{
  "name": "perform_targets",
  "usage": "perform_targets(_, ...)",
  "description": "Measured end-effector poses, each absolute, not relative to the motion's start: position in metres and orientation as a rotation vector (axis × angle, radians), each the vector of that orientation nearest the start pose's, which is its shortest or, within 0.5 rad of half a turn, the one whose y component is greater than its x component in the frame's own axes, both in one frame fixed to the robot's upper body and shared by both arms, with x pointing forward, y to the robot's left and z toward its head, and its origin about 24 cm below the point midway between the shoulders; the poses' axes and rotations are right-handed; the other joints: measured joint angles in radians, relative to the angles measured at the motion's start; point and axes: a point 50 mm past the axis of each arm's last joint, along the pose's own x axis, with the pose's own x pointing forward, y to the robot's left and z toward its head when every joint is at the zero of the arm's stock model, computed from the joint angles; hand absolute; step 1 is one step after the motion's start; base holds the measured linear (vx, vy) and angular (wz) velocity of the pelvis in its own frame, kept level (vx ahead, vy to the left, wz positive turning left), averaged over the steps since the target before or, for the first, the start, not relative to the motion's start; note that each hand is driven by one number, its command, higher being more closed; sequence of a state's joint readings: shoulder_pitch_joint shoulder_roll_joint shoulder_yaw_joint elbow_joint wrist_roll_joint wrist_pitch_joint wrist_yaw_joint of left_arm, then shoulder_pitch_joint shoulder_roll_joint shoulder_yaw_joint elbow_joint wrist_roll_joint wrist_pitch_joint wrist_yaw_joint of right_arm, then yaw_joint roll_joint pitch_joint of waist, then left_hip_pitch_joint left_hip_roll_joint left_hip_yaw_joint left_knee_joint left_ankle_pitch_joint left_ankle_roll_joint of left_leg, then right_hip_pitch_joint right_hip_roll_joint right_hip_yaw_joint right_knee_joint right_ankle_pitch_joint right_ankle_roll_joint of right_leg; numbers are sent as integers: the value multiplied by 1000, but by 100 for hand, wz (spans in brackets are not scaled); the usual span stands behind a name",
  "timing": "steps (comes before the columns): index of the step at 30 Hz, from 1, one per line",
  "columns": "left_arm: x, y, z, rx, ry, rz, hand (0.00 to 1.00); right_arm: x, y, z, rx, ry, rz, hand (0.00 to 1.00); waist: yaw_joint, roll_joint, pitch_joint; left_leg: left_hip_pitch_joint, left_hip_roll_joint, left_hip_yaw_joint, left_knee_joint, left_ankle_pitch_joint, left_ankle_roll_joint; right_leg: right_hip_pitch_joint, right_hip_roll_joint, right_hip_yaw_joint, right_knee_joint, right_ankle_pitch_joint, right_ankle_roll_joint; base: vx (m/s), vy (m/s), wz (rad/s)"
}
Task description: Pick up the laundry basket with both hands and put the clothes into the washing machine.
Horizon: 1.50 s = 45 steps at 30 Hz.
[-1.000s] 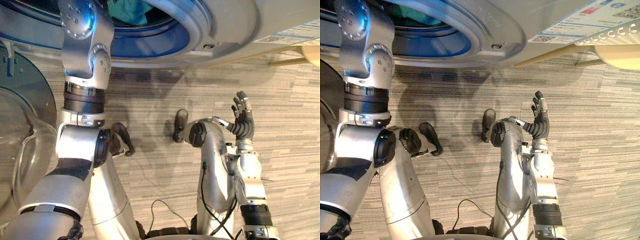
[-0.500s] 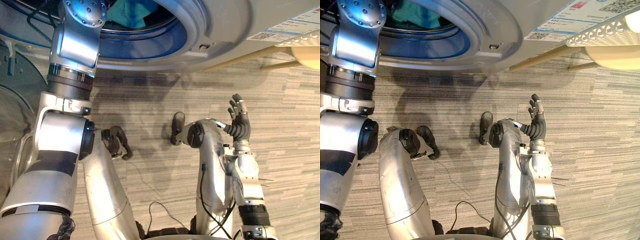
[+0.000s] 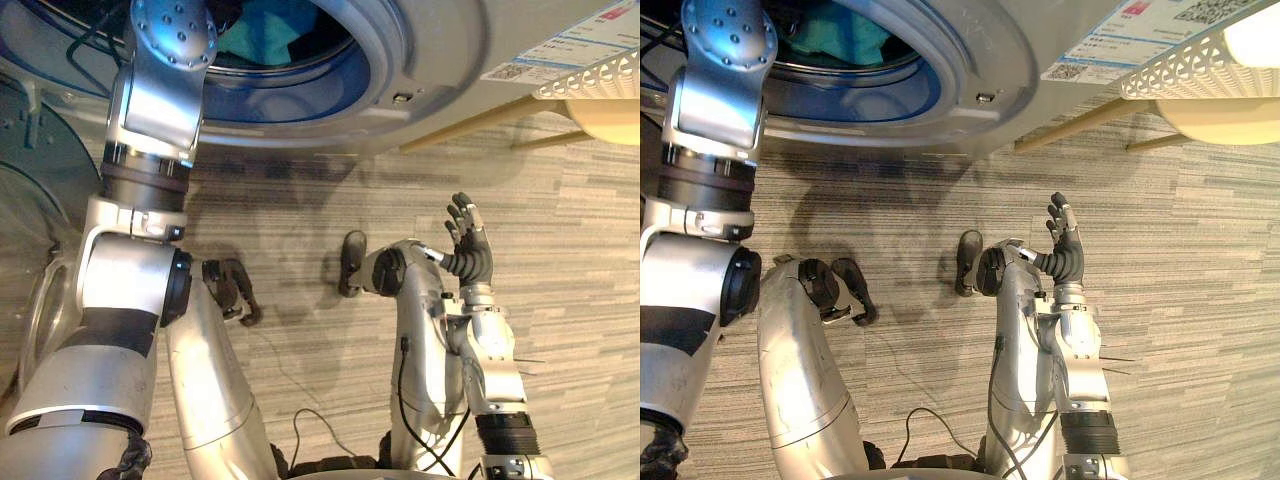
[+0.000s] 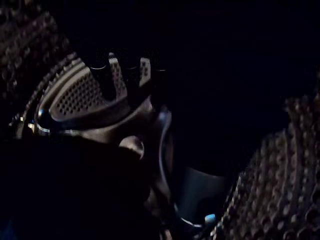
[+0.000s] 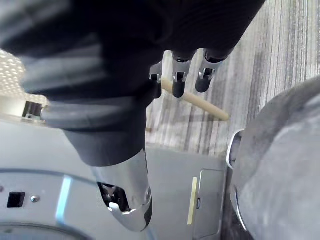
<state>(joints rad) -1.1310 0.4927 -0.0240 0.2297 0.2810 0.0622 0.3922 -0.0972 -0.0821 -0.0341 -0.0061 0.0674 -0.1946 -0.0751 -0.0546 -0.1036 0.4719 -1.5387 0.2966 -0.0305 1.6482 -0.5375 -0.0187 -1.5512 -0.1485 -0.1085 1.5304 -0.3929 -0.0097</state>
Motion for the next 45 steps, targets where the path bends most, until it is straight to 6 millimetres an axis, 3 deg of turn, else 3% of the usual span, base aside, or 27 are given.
perform_targets(4, 326, 190, 335, 567, -918, 526, 0, 265, -171, 87, -17, -298, -84, 0, 16, 1, -24, 46, -22, -2, -37, 7, -15, 47, -21, -11, -4, -27, -9, 54, -36, 24)
perform_targets(7, 328, 189, 311, 586, -856, 491, 0, 265, -170, 87, -44, -297, -73, 0, 20, 3, -57, 52, -38, -12, -57, 15, -28, 59, -34, -24, -9, -38, -19, 51, -28, 18)
perform_targets(12, 321, 185, 278, 517, -805, 427, 0, 264, -169, 85, -49, -287, -68, 0, 23, 2, -57, 86, -64, -29, -96, 28, -50, 101, -58, -46, -16, -61, -30, 38, -41, 24)
perform_targets(15, 316, 186, 231, 417, -691, 349, 0, 263, -169, 84, -53, -282, -70, 0, 45, 5, -66, 120, -71, -39, -136, 39, -69, 140, -62, -67, -39, -71, -41, 46, -66, 16)
perform_targets(17, 310, 183, 193, 308, -586, 279, 0, 262, -170, 82, -74, -276, -71, 0, 58, 5, -70, 158, -71, -41, -168, 46, -79, 176, -60, -76, -62, -75, -46, 49, -72, 10)
perform_targets(19, 296, 174, 140, 138, -426, 212, 0, 256, -172, 73, -86, -240, -78, 0, 75, 8, -82, 223, -72, -41, -234, 62, -88, 244, -57, -94, -115, -76, -48, 58, -77, 14)
perform_targets(20, 291, 172, 128, 99, -389, 197, 0, 255, -172, 71, -87, -230, -80, 0, 75, 8, -86, 242, -73, -41, -255, 68, -91, 266, -57, -100, -132, -76, -48, 66, -87, 23)
perform_targets(22, 271, 168, 80, -8, -219, 157, 0, 248, -176, 55, -93, -167, -93, 0, 81, 11, -121, 338, -82, -37, -345, 89, -100, 364, -57, -120, -204, -76, -48, 73, -91, 26)
perform_targets(23, 267, 167, 69, -27, -174, 150, 0, 247, -177, 50, -94, -144, -96, 0, 84, 13, -129, 370, -89, -36, -371, 94, -103, 397, -57, -124, -226, -76, -48, 87, -83, 25)
perform_targets(25, 245, 167, 26, -54, -3, 155, 0, 234, -182, 24, -101, -30, -112, 0, 98, 22, -168, 509, -95, -25, -485, 116, -112, 533, -54, -146, -321, -74, -46, 101, -86, 24)
perform_targets(28, 221, 171, -15, -60, 171, 176, 0, 221, -188, -10, -107, 122, -135, 0, 100, 41, -206, 686, -107, -16, -649, 159, -116, 711, -46, -174, -464, -51, -31, 137, -103, 27)
perform_targets(32, 195, 175, -54, -30, 354, 186, 0, 207, -191, -44, -107, 284, -162, 0, 101, 60, -228, 925, -113, 23, -885, 236, -114, 935, -28, -194, -675, 16, -17, 114, 1, 10)
perform_targets(35, 182, 178, -71, -43, 437, 226, 0, 197, -194, -61, -107, 375, -175, 0, 99, 65, -262, 1045, -123, 53, -1025, 289, -104, 1040, -24, -197, -798, 64, -4, 122, 57, 1)
perform_targets(39, 168, 176, -92, -5, 548, 212, 0, 186, -194, -78, -105, 470, -190, 0, 98, 95, -323, 1206, -126, 98, -1230, 359, -88, 1189, 8, -194, -1020, 159, 25, 112, 76, -13)
perform_targets(43, 150, 172, -114, 52, 675, 173, 0, 178, -196, -94, -84, 556, -223, 0, 98, 107, -368, 1322, -140, 153, -1394, 422, -76, 1275, 32, -166, -1195, 251, 44, 106, 92, -29)
perform_targets(45, 151, 171, -117, 77, 693, 156, 0, 180, -195, -97, -92, 573, -215, 0, 98, 108, -368, 1329, -143, 176, -1407, 428, -73, 1274, 34, -145, -1212, 273, 50, 41, 90, -31)
